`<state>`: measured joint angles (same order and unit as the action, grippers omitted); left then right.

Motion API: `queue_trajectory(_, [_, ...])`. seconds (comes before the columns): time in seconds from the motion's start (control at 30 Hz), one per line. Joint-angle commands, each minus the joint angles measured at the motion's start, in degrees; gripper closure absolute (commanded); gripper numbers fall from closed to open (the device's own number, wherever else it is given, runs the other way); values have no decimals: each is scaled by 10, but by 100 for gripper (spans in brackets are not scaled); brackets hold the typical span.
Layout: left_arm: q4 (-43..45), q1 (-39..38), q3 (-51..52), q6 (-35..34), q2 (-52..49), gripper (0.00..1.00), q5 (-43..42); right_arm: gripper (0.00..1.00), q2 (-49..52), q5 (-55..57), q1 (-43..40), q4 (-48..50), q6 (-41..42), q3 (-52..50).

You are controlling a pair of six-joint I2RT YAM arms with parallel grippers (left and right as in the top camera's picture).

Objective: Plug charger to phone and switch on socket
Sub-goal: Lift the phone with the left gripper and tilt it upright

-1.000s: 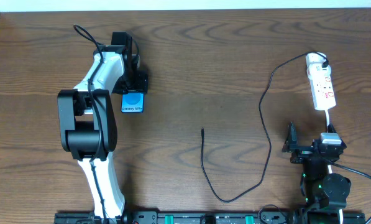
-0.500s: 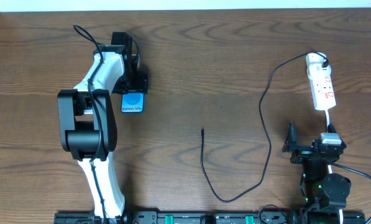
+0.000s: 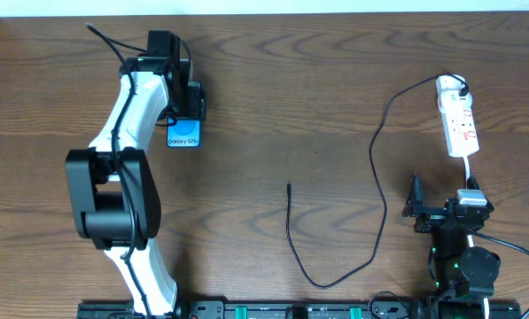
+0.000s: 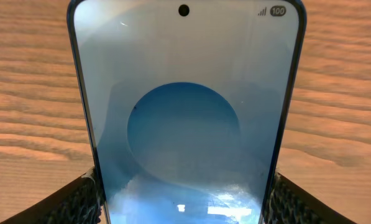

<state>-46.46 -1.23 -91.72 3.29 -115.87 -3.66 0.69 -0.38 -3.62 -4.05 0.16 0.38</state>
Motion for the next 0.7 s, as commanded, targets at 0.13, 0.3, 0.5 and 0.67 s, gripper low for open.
queue_trajectory(0.13, [-22,2,-3,-16,36,92,-130,1,-4,2,3,-3,-6,-1])
queue_trajectory(0.3, [-27,2,-3,-93,36,92,-240,1,-4,2,3,-3,-6,-1])
queue_trajectory(0.5, [-40,2,-3,-282,36,92,-391,1,-4,2,3,-3,-6,-1])
queue_trajectory(0.67, [-59,2,-3,-374,36,92,-535,1,-4,2,3,-3,-6,-1])
